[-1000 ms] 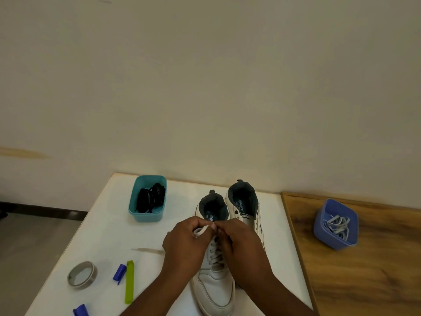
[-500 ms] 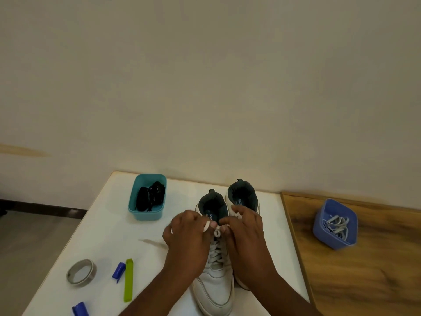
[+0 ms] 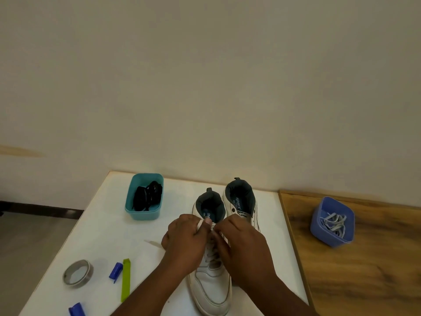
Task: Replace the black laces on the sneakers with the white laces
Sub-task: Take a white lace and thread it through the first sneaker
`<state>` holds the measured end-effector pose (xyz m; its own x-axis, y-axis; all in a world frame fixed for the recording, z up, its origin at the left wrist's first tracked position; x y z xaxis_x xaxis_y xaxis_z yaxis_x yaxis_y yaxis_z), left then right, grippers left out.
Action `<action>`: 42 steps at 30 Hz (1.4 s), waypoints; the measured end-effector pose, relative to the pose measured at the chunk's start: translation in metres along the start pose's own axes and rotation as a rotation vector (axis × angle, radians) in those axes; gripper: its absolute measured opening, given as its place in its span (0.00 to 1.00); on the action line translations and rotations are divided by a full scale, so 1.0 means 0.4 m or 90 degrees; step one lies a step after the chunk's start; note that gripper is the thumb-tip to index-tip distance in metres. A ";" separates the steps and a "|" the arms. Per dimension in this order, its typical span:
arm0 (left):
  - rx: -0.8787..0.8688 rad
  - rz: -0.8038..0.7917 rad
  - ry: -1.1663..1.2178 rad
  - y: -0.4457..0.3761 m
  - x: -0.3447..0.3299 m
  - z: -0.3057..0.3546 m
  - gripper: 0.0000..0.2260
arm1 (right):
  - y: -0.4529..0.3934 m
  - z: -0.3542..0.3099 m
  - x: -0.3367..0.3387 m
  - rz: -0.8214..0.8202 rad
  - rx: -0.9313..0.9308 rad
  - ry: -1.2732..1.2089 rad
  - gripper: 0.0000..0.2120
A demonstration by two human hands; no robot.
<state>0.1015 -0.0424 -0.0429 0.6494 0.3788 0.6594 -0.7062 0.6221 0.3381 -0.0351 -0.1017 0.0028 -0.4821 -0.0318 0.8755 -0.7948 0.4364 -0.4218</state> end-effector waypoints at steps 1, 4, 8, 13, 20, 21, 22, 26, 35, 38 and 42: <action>-0.002 -0.001 0.018 -0.001 0.003 -0.002 0.11 | -0.002 -0.002 0.002 -0.018 -0.005 -0.012 0.10; 0.010 -0.002 0.069 -0.007 0.024 -0.009 0.17 | -0.002 0.014 0.007 -0.090 -0.037 -0.039 0.13; 0.045 0.051 0.068 -0.029 0.055 -0.030 0.18 | 0.014 0.079 0.039 -0.193 -0.104 0.000 0.13; 0.067 0.043 0.095 -0.050 0.026 -0.060 0.23 | 0.019 0.082 0.075 -0.049 -0.207 -0.235 0.08; 0.047 0.032 0.089 -0.054 0.015 -0.061 0.25 | 0.030 0.045 0.016 0.016 -0.415 -0.740 0.06; 0.040 0.036 0.083 -0.056 0.016 -0.062 0.24 | 0.029 0.047 0.015 0.015 -0.427 -0.763 0.06; 0.034 0.038 0.082 -0.059 0.016 -0.062 0.24 | 0.028 0.053 0.017 0.010 -0.422 -0.752 0.06; 0.002 0.037 0.088 -0.055 0.022 -0.045 0.27 | 0.027 0.061 0.030 -0.134 -0.221 -0.364 0.05; 0.030 0.106 0.220 -0.062 0.082 -0.056 0.30 | 0.043 0.063 0.001 -0.168 -0.114 -0.161 0.10; 0.120 0.072 0.335 -0.064 0.088 -0.065 0.31 | 0.041 0.057 0.003 -0.163 -0.102 -0.168 0.10; 0.362 -0.216 0.768 -0.037 0.016 -0.039 0.24 | 0.044 0.057 -0.004 -0.165 -0.108 -0.201 0.10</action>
<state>0.1207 -0.0385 -0.0542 0.4452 0.8022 -0.3978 -0.2930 0.5503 0.7819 -0.0568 -0.1145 -0.0114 -0.3847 -0.4213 0.8213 -0.8454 0.5180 -0.1302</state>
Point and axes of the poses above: each hand's wrist, its own y-axis away from the middle knuckle, its own x-axis out of the back of the hand, z = x × y, the point moved 6 cm from there along -y, towards the middle knuckle, and after that the axes turned 12 degrees about x, right-handed, at the moved point
